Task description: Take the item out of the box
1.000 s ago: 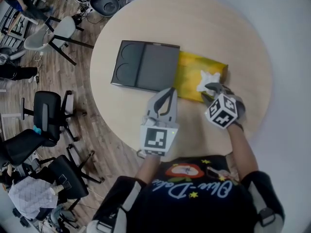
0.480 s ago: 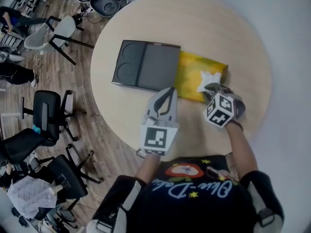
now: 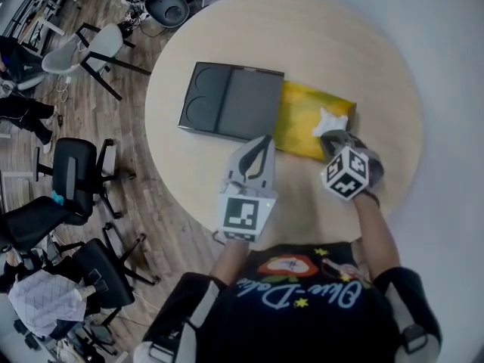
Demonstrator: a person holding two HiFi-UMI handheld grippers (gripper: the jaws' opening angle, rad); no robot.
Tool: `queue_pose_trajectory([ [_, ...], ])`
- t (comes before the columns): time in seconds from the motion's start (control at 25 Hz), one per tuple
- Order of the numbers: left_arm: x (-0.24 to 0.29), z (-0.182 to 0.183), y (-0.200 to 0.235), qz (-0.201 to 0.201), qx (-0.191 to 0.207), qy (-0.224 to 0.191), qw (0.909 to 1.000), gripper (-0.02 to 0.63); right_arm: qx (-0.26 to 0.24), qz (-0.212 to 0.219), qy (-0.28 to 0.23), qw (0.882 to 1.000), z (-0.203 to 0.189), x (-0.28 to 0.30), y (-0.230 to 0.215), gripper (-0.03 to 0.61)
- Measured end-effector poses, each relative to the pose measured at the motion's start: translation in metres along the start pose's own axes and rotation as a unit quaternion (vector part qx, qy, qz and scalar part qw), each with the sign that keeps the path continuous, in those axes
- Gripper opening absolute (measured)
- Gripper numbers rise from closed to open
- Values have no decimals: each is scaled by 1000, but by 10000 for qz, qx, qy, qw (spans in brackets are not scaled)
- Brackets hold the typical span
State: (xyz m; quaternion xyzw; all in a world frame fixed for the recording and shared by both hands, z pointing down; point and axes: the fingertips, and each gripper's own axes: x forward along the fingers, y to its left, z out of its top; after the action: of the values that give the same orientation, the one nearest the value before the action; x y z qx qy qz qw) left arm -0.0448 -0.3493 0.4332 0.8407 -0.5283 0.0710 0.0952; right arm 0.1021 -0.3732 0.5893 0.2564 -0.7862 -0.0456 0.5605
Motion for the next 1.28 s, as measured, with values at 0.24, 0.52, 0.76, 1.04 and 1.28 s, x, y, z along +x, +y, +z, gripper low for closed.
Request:
queue_pose_trajectory([
  [0.24, -1, 2, -4, -64, 209, 53, 9997, -11, 564, -287, -574, 9963, 13, -20, -16, -2],
  [0.52, -6, 8, -13, -56, 305, -14, 9995, -11, 1059, -537, -1210, 9855, 25, -54, -29, -3],
  [0.76, -13, 8, -28, -124, 349, -41, 9993, -11, 1389, -630, -1755, 9726, 34, -84, -32, -3],
  [1.04, -18, 12, -43, -158, 417, -130, 9989, -11, 1689, -767, -2447, 9517, 46, -127, -36, -3],
  [1.28, -24, 17, -53, -244, 469, -224, 9984, -11, 1553, -824, -2847, 9424, 55, -161, -29, -3],
])
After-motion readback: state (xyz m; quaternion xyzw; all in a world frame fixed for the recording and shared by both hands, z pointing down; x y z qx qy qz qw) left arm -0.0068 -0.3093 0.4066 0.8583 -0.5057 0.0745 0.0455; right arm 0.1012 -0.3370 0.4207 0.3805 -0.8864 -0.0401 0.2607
